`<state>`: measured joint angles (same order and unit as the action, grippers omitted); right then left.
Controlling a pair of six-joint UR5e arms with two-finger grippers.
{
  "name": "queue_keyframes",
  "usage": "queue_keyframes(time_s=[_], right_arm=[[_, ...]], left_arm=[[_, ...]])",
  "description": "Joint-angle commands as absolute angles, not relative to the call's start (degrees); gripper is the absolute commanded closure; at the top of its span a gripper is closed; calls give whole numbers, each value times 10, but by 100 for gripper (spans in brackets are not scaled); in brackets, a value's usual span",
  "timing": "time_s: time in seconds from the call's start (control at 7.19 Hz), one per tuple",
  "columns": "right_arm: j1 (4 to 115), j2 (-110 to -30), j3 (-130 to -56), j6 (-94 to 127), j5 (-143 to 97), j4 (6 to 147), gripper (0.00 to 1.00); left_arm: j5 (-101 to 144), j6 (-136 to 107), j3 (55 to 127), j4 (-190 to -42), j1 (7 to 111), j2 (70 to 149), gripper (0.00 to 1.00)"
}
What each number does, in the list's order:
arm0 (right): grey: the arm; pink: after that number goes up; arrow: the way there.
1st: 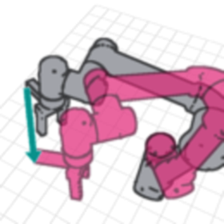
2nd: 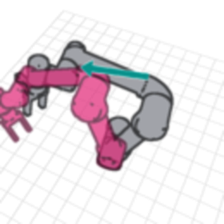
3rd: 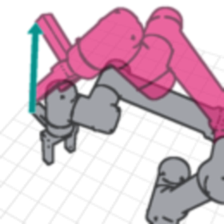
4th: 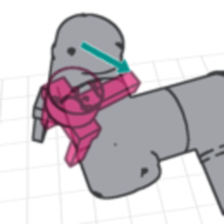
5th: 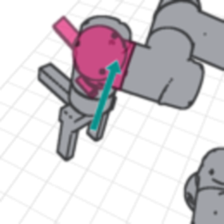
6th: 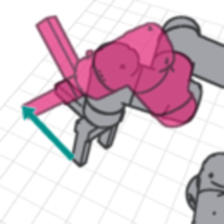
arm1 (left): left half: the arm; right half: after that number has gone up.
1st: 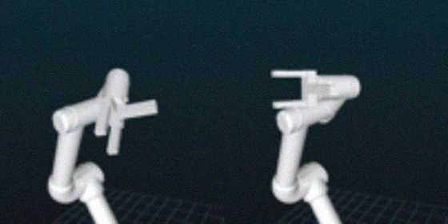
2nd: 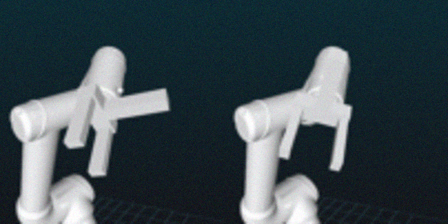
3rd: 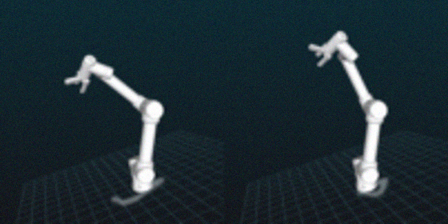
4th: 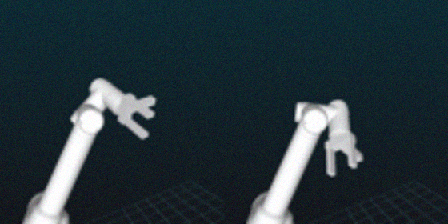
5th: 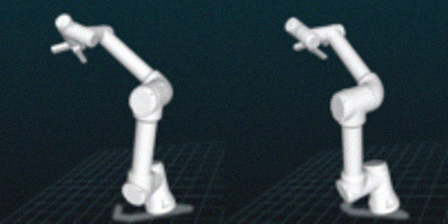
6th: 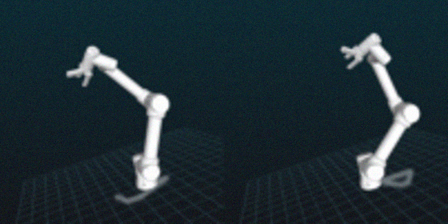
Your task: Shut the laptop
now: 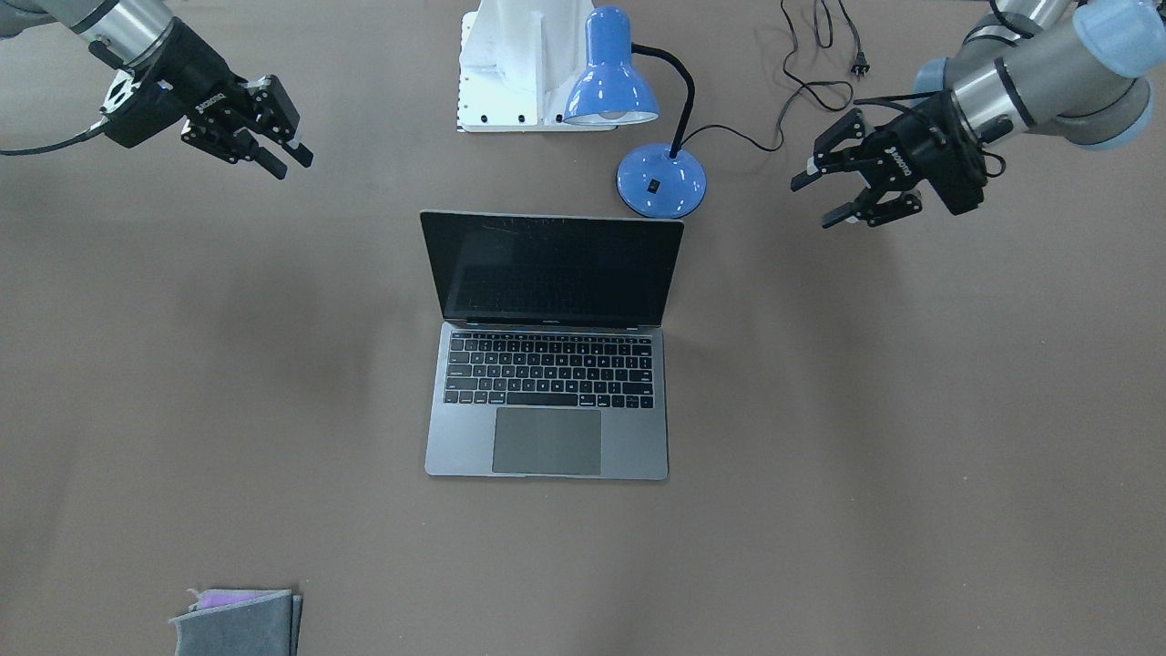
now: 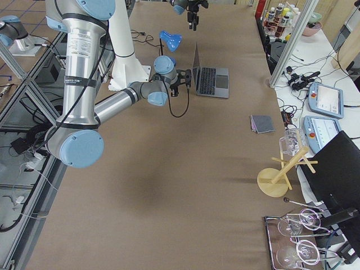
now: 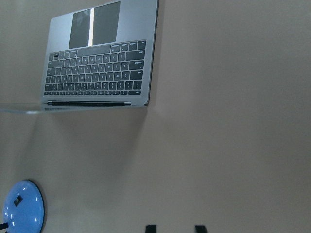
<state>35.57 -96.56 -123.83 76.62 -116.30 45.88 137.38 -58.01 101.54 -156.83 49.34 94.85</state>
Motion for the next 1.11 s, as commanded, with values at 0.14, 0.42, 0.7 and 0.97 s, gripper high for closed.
queue_keyframes(time_s=[0.14, 0.42, 0.7, 0.97], right_arm=[[243, -923, -1246, 807, -1041, 462, 100], [218, -849, -1243, 837, -995, 523, 100], [217, -787, -1228, 838, -973, 591, 100], [225, -763, -1202, 837, -968, 592, 100]], left_arm=[[1302, -638, 1015, -1597, 402, 954, 100], [1284, -642, 1016, -1598, 383, 977, 100], [1257, -709, 1011, -1594, 367, 1028, 100], [1239, -728, 1006, -1586, 361, 1062, 100]])
